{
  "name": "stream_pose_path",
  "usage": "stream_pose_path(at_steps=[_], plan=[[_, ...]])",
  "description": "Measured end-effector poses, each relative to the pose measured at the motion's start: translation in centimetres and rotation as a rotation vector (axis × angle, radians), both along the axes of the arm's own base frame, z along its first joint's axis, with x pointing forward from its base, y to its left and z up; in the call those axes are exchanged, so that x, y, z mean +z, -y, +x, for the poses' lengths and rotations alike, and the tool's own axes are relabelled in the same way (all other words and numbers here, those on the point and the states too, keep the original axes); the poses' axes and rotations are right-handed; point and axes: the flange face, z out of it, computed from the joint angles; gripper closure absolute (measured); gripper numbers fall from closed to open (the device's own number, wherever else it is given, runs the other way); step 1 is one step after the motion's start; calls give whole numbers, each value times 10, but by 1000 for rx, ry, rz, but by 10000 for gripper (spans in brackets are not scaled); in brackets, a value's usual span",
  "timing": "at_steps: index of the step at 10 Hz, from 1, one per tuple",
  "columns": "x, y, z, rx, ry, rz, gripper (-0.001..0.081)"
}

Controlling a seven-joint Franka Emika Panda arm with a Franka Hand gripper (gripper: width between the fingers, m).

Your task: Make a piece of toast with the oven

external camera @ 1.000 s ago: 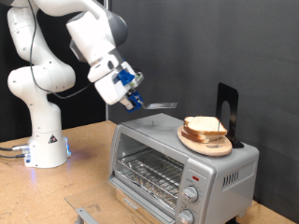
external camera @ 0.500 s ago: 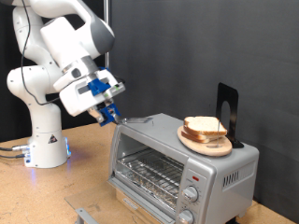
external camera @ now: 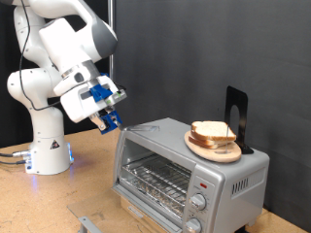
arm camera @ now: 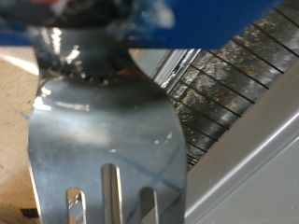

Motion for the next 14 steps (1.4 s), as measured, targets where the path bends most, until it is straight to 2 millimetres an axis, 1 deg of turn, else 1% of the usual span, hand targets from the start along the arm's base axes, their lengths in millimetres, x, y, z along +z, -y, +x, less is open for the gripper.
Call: stream_pose_path(at_steps=[2, 4, 6, 8, 9, 10, 12, 14], plan=[[21, -8, 12, 69, 10, -90, 406], [36, -11, 27, 190, -63, -209, 406], [41, -9, 36, 264, -147, -230, 406], [42, -3, 44, 261, -177, -202, 406], [41, -4, 44, 262, -178, -204, 406], [39, -6, 42, 280, -191, -217, 406], [38, -22, 39, 350, -262, -281, 406], [52, -35, 44, 342, -293, -275, 406]])
